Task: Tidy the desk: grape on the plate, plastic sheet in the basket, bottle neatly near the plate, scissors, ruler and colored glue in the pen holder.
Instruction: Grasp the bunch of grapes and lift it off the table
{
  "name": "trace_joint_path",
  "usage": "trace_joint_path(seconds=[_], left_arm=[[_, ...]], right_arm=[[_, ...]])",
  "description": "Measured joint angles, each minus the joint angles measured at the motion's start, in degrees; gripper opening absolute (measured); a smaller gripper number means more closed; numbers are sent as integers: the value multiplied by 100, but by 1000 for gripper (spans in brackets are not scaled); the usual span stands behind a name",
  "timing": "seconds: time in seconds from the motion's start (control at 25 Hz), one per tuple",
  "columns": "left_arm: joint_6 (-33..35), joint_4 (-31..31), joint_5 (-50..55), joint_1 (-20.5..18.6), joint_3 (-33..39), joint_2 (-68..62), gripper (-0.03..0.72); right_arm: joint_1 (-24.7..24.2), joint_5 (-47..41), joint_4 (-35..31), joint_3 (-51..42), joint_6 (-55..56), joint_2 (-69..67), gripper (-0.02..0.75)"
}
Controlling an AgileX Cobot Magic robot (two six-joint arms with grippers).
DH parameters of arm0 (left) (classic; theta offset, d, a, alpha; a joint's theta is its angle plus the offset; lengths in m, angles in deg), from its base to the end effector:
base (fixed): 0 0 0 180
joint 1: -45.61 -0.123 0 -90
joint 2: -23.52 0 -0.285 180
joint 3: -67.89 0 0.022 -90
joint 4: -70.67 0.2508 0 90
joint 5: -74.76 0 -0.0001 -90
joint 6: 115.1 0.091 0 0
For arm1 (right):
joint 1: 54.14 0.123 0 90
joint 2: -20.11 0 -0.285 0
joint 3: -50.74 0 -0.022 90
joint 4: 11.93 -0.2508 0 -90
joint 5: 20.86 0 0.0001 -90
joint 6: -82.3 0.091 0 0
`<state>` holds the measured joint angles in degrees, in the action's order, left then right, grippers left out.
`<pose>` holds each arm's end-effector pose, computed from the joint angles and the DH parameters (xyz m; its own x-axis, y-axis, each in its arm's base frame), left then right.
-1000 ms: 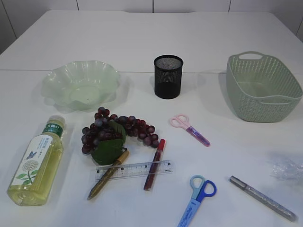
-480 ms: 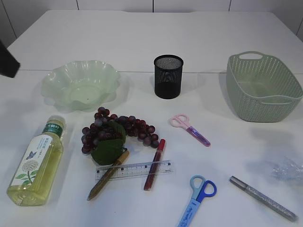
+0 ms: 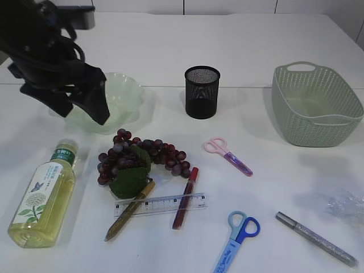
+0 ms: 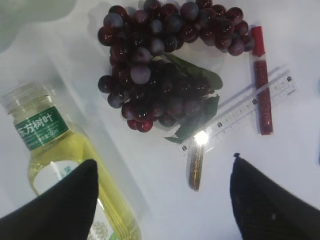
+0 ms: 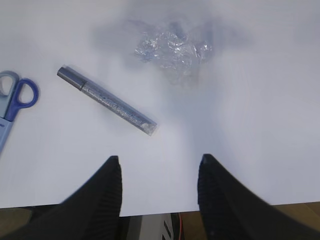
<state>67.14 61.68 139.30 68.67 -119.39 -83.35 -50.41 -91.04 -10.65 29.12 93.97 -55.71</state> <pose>0.3249 -0.1523 0.2891 -0.8956 0.3503 -0.2741 0.3982 0.9060 -0.1435 0.2008 0.0112 0.2998 -0.9678 0.1321 -0.2144 0.1305 0.9912 0.0217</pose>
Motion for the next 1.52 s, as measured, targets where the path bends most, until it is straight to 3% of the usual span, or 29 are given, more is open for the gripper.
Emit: trace_joint_path(seconds=[0.52, 1.52], left_arm=[[-159, 129, -367, 62, -512, -1584, 603], [-225, 57, -1320, 62, -523, -2357, 602]], right_arm=[[0, -35, -79, 0, -91, 0, 397], [0, -35, -79, 0, -128, 0, 397]])
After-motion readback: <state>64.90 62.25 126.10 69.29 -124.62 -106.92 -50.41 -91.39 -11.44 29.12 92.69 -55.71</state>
